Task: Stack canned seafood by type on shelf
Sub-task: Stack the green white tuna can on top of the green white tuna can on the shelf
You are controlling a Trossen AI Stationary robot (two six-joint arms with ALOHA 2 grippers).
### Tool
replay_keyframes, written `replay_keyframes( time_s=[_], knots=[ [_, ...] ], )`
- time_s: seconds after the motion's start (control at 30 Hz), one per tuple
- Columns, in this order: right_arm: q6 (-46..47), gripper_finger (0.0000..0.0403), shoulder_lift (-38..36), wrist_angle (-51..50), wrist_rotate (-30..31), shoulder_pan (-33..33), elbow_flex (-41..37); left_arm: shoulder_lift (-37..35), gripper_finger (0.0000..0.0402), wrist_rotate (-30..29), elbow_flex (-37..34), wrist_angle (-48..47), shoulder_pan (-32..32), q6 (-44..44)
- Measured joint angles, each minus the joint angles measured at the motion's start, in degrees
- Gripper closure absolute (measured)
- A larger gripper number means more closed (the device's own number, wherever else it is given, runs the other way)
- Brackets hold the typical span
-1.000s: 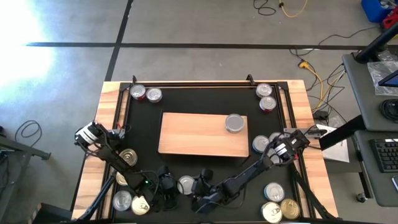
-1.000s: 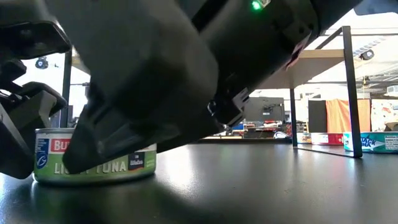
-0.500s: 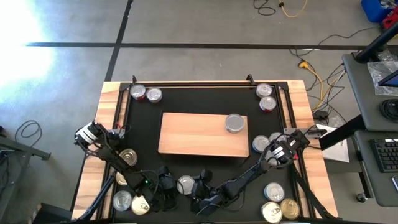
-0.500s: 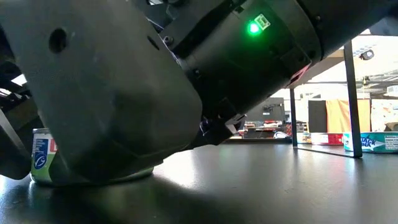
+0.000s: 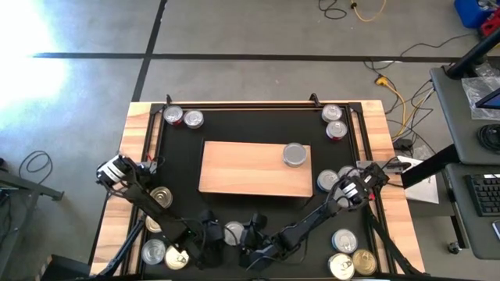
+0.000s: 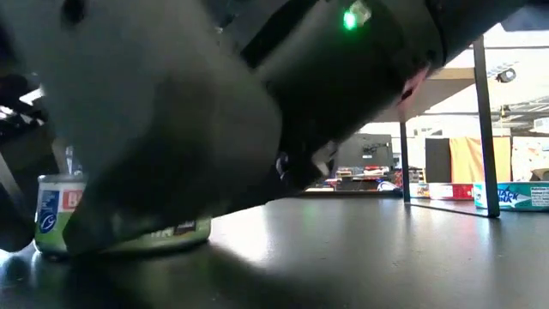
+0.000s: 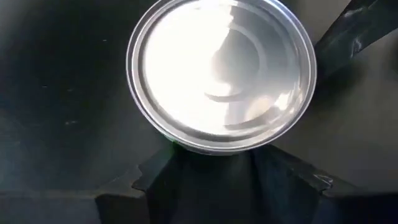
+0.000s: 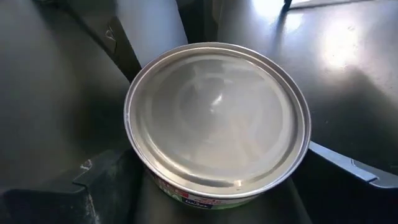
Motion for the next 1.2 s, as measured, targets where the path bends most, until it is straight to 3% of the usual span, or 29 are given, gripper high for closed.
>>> replay_keyframes(
  time_s=[0.13,0.33,0.6,0.73,0.93,1.07,1.2],
  knots=[
    [-0.1,0.0046,-5.7,-5.6,-3.7,0.9,0.0,-1.8,0.021,3.1,2.5,0.0,-0.7,-0.8],
    [-1.5,0.0059,-14.7,-16.0,-5.2,3.4,-0.1,-7.9,0.021,0.5,5.3,-1.6,-3.4,-3.9],
    [-4.8,0.0076,-26.7,-27.7,-4.7,4.3,-0.3,-11.5,0.021,-3.0,14.5,-11.0,1.4,5.4],
    [-5.2,0.0106,-28.3,-33.4,-5.3,3.9,-0.6,-10.8,0.021,-3.2,17.9,-14.9,4.9,8.2],
    [-1.3,0.0139,-27.1,-37.0,-13.5,5.6,-1.0,-10.5,0.021,-3.0,15.5,-14.5,5.7,6.4],
    [3.9,0.0141,-25.6,-37.5,-13.9,7.9,-1.6,-9.4,0.0209,-2.0,12.3,-12.4,5.2,4.4],
    [11.2,0.0126,-23.1,-40.1,-13.9,10.5,-3.3,-7.1,0.0209,-0.2,9.4,-4.3,5.1,4.3]
  ],
)
